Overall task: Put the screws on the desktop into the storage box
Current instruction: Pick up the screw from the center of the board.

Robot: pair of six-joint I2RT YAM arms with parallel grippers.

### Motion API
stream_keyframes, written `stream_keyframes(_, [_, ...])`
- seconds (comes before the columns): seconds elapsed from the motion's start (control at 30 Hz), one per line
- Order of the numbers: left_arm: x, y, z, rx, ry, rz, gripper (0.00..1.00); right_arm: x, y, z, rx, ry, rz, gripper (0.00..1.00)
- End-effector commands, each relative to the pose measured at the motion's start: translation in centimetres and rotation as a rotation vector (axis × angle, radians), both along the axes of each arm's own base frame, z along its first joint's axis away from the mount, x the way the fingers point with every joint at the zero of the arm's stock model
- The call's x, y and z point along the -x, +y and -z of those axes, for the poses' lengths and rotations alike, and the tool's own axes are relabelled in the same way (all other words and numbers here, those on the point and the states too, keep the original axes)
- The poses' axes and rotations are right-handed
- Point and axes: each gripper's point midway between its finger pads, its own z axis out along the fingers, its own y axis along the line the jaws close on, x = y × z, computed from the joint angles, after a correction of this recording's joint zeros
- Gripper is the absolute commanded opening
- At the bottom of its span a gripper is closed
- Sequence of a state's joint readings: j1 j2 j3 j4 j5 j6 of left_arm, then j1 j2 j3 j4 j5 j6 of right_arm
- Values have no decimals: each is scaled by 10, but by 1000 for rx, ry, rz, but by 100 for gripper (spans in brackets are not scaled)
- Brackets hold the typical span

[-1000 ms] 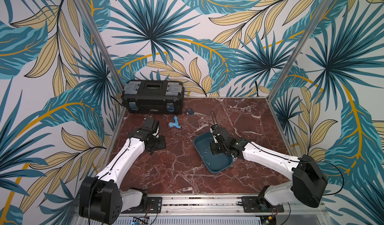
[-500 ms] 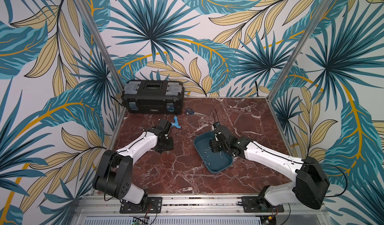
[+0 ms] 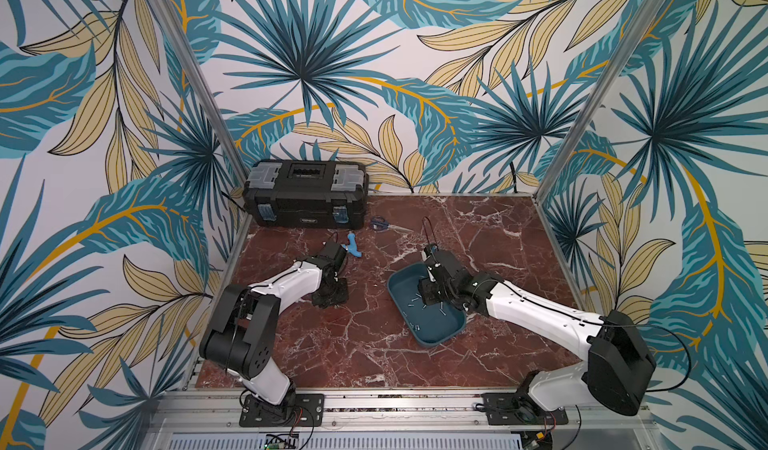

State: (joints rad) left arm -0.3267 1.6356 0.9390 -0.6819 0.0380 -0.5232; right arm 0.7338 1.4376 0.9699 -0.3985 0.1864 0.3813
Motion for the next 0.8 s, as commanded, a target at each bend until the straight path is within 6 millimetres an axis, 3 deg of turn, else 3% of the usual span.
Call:
stream_keyframes(0.0, [3,2,13,-12,9,6,33,3,1,6,13,30,-10,52])
stream_keyframes(0.77, [1,8,16,-57,15,16,15,5,0,11,22,51,-12,49])
